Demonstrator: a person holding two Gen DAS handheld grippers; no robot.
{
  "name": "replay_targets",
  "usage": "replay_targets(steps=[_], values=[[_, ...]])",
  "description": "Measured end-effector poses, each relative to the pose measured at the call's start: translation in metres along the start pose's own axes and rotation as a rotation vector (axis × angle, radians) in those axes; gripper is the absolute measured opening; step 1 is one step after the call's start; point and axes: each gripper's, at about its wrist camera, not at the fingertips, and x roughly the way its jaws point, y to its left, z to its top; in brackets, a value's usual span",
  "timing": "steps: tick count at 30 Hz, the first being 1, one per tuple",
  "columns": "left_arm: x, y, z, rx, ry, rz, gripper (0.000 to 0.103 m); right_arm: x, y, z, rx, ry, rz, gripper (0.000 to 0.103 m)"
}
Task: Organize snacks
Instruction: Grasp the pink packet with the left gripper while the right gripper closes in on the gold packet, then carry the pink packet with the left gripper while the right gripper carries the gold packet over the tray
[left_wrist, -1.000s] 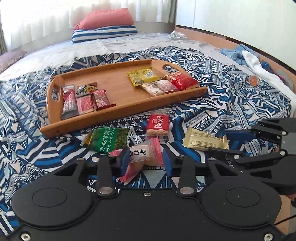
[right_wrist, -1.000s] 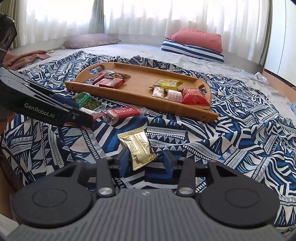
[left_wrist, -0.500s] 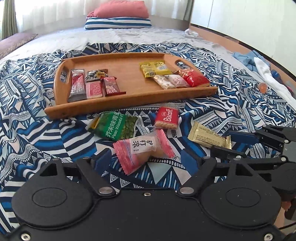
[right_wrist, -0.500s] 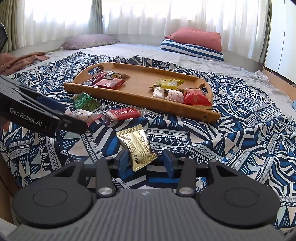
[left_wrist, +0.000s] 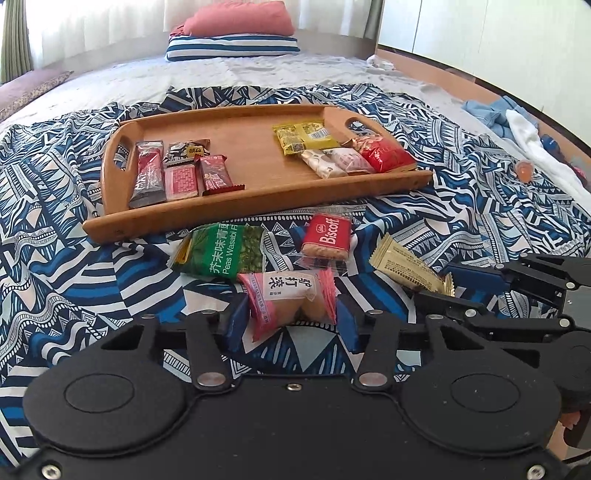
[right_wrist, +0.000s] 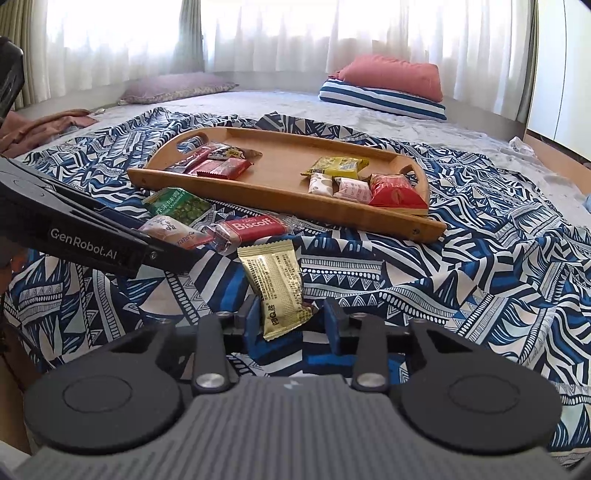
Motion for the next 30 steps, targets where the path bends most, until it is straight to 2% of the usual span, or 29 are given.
replay_targets(steps=[8,10,11,13,16,18,20,21,22,24,26,30], values=[[-0.015,0.005,0.012,-0.019,-0.04,-0.01,0.044,-0.011,-0.01,0.008,0.065,-0.035,-0.028,0.04],[-0.017,0.005,0.017,-0.024,-0.047,-0.016,0.03,-0.013,-0.012,0.012,0.071,-0.044,-0.039,0.04],[-0.017,0.006,0.02,-0.029,-0.047,-0.018,0.03,-0.014,-0.014,0.014,0.075,-0.05,-0.047,0.04],[-0.016,0.006,0.024,-0.028,-0.051,-0.024,0.015,-0.014,-0.016,0.019,0.079,-0.057,-0.06,0.04],[-0.013,0.005,0.028,-0.022,-0.055,-0.014,0.015,-0.013,-0.021,0.024,0.09,-0.066,-0.081,0.04],[-0.011,0.005,0.027,-0.019,-0.05,-0.027,0.017,-0.012,-0.023,0.026,0.099,-0.069,-0.087,0.04],[-0.009,0.004,0.024,-0.027,-0.05,-0.019,0.024,-0.011,-0.023,0.027,0.099,-0.072,-0.088,0.04],[-0.008,0.004,0.022,-0.024,-0.046,-0.013,0.036,-0.011,-0.023,0.027,0.094,-0.071,-0.089,0.04],[-0.007,0.003,0.019,-0.021,-0.048,-0.001,0.042,-0.01,-0.022,0.026,0.092,-0.07,-0.089,0.04],[-0.004,0.001,0.016,0.0,-0.058,0.03,0.044,-0.009,-0.021,0.025,0.089,-0.065,-0.086,0.04],[0.0,0.001,0.015,0.01,-0.058,0.055,0.051,-0.008,-0.02,0.023,0.086,-0.059,-0.086,0.041],[0.008,0.006,0.016,-0.032,-0.042,0.051,0.048,-0.007,-0.02,0.021,0.089,-0.049,-0.088,0.041]])
